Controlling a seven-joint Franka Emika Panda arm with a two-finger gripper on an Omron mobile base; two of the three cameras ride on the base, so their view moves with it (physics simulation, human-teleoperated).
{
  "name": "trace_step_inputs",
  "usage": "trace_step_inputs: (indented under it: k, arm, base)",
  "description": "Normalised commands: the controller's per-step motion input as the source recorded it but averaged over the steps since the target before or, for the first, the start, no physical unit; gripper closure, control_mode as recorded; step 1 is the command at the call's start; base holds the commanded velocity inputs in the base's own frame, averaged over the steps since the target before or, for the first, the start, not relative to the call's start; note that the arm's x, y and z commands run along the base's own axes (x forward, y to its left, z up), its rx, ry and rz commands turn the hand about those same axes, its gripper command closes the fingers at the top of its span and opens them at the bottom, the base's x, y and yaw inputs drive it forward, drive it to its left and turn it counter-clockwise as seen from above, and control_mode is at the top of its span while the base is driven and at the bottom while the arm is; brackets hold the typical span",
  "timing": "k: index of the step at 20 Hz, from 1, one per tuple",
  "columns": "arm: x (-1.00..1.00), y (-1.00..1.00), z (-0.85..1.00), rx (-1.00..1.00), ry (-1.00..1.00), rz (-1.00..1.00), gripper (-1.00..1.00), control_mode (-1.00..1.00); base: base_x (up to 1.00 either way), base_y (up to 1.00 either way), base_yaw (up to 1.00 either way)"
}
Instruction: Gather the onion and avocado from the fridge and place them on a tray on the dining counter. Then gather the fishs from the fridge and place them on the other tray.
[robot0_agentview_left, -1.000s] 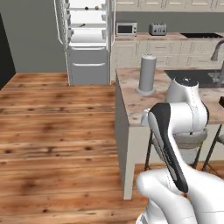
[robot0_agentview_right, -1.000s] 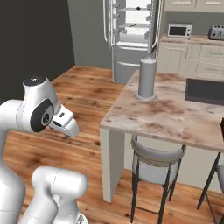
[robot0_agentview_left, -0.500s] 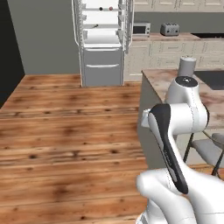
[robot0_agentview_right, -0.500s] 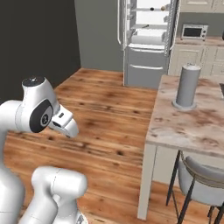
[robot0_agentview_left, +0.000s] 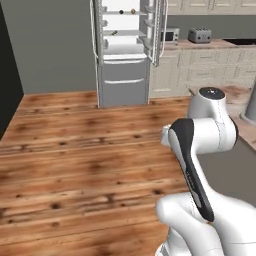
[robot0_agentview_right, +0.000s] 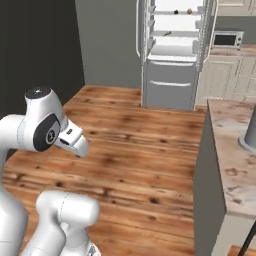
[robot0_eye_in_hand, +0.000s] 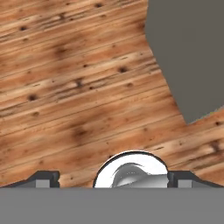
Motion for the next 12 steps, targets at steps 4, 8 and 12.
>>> trace_step_inputs:
  k: [4, 8, 12]
  arm:
    - [0.0, 0.0, 0.0, 0.0, 0.0, 0.0, -1.0, 1.0]
    - [0.0, 0.0, 0.0, 0.0, 0.0, 0.0, -1.0, 1.0]
    - [0.0, 0.0, 0.0, 0.0, 0.0, 0.0, -1.0, 1.0]
  base:
    - [0.64, 0.49, -0.15]
    - [0.89, 0.28, -0.12]
    - [1.0, 0.09, -0.06]
